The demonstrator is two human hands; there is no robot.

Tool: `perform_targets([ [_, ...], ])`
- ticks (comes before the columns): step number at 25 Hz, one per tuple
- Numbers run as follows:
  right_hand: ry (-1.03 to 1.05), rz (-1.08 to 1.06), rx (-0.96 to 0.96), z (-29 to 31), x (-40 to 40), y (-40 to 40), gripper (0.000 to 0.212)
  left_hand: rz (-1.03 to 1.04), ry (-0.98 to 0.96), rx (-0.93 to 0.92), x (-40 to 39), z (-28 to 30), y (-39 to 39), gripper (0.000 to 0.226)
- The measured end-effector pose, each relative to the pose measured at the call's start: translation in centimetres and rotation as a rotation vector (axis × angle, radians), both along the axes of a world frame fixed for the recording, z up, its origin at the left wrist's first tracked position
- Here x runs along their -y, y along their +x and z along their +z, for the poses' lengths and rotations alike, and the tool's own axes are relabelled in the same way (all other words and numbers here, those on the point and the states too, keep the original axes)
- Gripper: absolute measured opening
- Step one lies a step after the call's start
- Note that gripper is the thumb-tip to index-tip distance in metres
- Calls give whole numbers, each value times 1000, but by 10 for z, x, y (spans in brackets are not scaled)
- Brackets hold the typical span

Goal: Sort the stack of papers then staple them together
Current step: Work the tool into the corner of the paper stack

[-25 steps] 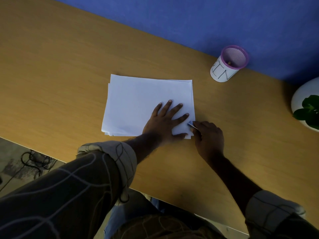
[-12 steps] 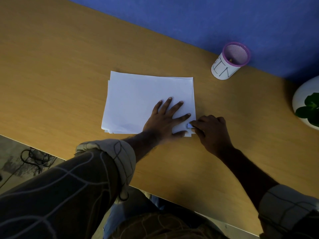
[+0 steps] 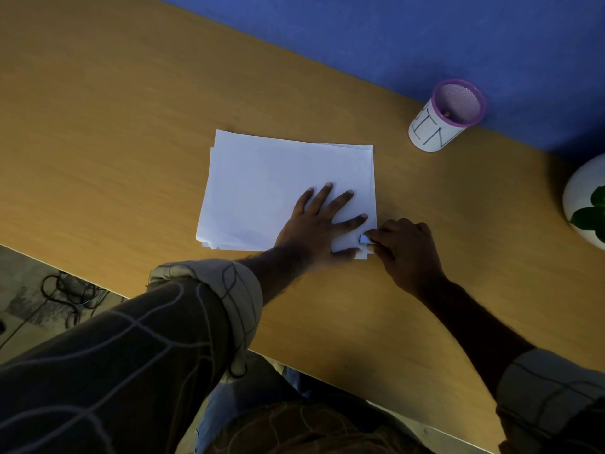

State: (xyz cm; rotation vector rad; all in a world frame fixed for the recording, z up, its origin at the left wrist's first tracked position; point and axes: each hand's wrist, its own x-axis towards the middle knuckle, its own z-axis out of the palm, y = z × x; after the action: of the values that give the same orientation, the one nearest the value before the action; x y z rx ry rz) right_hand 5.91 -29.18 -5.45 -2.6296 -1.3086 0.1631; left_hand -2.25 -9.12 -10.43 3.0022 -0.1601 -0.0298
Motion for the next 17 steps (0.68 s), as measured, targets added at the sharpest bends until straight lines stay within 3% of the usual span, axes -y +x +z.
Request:
perform_targets([
  [6,24,61,-7,-4,-4,2,24,-5,-11,11,0,2,-1,73],
  [12,62,-48,-99,-4,7,6,26,0,-36,22,-1,0,-1,74],
  [17,21,40,-12,-2,3,5,23,-3,-33,19,-1,0,-1,74],
])
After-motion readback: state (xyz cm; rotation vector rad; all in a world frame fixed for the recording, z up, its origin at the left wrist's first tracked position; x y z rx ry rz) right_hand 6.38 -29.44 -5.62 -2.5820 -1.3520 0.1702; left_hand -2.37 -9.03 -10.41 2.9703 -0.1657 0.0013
